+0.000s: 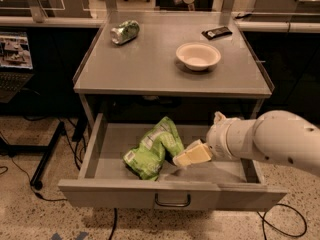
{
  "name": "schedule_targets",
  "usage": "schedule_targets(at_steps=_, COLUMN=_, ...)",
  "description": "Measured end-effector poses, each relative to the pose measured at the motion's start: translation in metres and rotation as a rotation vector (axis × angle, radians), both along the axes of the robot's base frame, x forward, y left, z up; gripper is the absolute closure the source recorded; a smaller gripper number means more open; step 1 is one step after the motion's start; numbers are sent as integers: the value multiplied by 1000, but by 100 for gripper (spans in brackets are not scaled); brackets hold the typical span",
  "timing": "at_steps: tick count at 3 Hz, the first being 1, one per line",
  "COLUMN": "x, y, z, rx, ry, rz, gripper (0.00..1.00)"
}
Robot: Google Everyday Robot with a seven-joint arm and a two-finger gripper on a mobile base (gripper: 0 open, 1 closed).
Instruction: Pick green rice chip bag from top drawer and place on counter
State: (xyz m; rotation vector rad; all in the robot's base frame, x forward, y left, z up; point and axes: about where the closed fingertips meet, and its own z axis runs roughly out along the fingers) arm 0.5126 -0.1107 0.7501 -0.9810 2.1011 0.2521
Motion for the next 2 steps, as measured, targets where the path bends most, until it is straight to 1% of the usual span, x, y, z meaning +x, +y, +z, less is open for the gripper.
schedule_targets(at_steps=1, x=0, y=-4, z=-39, rx=33, ry=16, rz=-67, gripper=0)
schedule_targets(at_steps=2, x=5, y=1, z=-69, rx=93, ry=36, rz=-119, gripper=0)
